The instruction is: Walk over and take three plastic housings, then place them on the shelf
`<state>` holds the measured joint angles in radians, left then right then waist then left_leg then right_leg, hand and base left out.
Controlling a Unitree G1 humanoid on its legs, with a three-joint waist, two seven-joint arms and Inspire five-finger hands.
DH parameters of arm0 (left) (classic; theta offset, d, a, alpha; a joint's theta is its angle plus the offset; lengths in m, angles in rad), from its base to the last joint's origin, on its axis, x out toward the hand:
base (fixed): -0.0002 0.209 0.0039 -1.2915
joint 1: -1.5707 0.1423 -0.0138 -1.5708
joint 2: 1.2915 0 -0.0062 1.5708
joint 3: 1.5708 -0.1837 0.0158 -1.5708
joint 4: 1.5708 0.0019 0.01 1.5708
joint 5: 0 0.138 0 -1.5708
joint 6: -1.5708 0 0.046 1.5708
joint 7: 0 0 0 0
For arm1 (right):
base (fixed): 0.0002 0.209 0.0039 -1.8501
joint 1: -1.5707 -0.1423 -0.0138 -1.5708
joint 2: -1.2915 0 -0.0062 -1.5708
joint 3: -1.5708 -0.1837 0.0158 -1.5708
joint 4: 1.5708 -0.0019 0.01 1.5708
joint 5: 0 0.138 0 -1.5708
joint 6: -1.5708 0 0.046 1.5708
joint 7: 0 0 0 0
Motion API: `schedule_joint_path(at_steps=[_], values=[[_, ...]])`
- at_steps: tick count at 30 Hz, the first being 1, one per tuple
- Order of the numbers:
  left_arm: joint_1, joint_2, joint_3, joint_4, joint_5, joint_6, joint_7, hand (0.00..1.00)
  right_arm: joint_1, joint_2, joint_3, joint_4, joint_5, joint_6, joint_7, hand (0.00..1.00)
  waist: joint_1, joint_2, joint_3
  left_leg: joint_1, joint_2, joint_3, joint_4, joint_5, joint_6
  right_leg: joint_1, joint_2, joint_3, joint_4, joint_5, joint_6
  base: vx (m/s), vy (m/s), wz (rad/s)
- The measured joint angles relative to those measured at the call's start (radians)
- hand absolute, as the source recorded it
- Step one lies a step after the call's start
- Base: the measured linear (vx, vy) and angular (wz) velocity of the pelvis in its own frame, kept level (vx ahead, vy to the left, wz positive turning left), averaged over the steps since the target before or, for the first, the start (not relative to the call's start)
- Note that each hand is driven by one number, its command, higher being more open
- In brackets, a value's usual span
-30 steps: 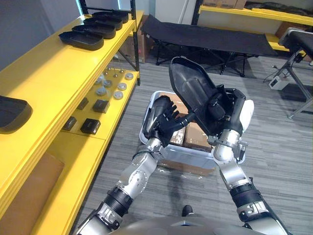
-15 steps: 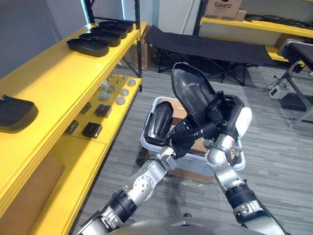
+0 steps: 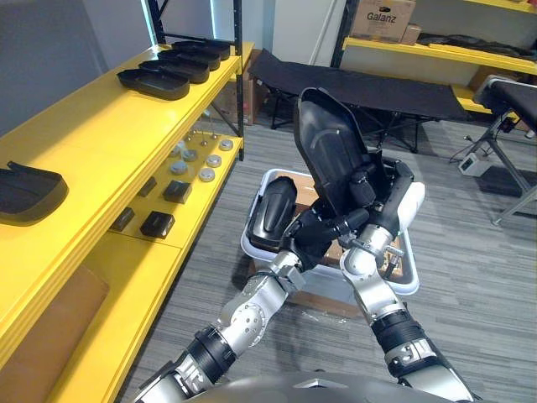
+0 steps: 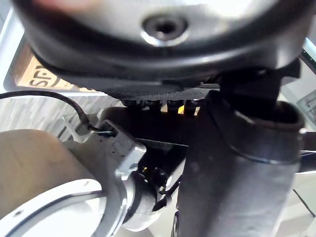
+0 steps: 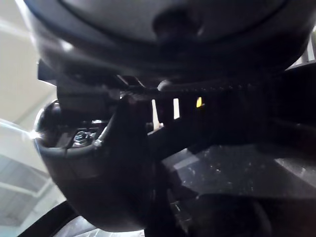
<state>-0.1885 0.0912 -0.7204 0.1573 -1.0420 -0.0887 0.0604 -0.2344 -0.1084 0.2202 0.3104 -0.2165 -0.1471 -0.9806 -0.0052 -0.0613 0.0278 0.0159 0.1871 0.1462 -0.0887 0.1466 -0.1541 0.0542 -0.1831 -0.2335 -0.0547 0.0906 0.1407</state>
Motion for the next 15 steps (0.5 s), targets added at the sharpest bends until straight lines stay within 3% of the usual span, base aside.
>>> schedule_joint_path(at_steps=[8, 15], values=[[0.001, -0.020, -0.005, 0.000, 0.100, -0.092, 0.120, 1.00, -0.005, 0.010, 0.048, -0.022, 0.007, -0.020, 0.035, 0.00, -0.001, -0.001, 0.001, 0.008, 0.000, 0.009, 0.000, -0.003, 0.000, 0.000, 0.000, 0.010, 0.000, 0.000, 0.000, 0.00, 0.000, -0.04], [0.001, -0.046, 0.058, 0.005, 0.114, -0.192, 0.224, 1.00, -0.004, 0.037, 0.076, -0.022, 0.007, -0.020, 0.046, 0.00, -0.001, -0.010, 0.001, 0.013, 0.000, 0.009, 0.000, -0.003, 0.000, 0.005, 0.000, 0.009, 0.000, 0.000, 0.001, 0.00, 0.000, 0.00]])
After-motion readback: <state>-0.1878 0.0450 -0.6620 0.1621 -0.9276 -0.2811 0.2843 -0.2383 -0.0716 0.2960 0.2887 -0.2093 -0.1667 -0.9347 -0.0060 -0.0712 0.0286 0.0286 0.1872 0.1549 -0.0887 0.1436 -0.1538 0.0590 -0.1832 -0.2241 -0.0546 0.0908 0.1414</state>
